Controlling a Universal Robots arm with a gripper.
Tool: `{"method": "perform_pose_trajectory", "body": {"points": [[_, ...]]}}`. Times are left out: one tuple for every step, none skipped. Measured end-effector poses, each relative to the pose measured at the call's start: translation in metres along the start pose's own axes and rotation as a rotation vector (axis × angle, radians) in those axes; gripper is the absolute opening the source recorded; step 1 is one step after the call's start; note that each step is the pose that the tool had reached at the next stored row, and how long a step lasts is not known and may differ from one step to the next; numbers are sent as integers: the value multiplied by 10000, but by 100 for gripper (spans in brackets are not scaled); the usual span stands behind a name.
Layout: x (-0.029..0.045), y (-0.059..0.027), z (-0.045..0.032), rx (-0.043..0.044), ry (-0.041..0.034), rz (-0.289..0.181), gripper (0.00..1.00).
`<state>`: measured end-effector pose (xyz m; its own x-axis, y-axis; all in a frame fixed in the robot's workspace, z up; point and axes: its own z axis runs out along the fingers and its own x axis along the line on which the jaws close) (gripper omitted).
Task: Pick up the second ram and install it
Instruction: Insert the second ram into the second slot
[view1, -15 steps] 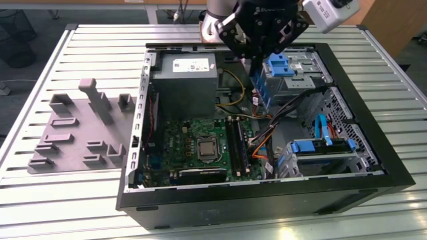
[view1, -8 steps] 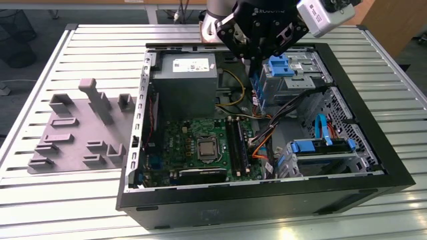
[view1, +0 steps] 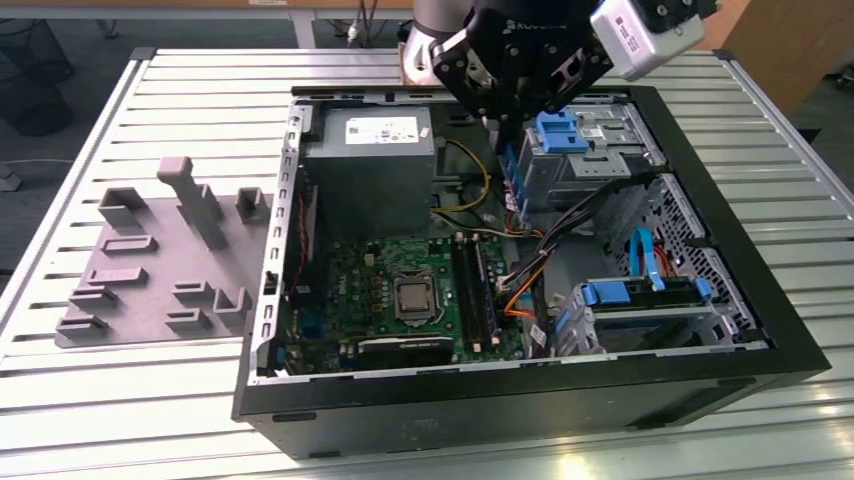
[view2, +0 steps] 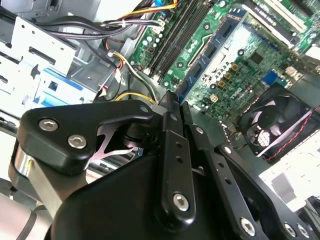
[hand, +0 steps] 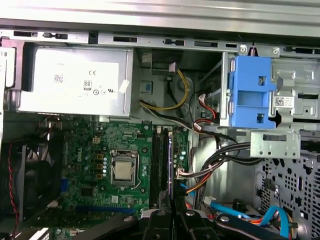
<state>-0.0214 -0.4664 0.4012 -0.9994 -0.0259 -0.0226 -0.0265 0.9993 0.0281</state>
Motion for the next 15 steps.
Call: {"method": "perform_pose_trajectory", "body": {"points": [[0,-2,11,-22,3,0,14],[0,-4,27,-22,13,0,14],[1,-5,45,-21,32,1,14],[1,-6,64,-22,54,1,14],[2,-7,82,-24,71,2,14],[2,-8,100,-23,84,3,14],[3,-8,118,-23,92,3,14],[3,-9,134,-23,93,3,14],[3,-9,146,-23,94,3,14],[3,-9,149,-22,95,3,14],[3,-9,149,-21,95,2,14],[3,-9,149,-20,96,2,14],[3,-9,150,-22,95,3,14],[3,-9,151,-23,94,2,14],[3,-9,151,-23,94,3,14]]}}
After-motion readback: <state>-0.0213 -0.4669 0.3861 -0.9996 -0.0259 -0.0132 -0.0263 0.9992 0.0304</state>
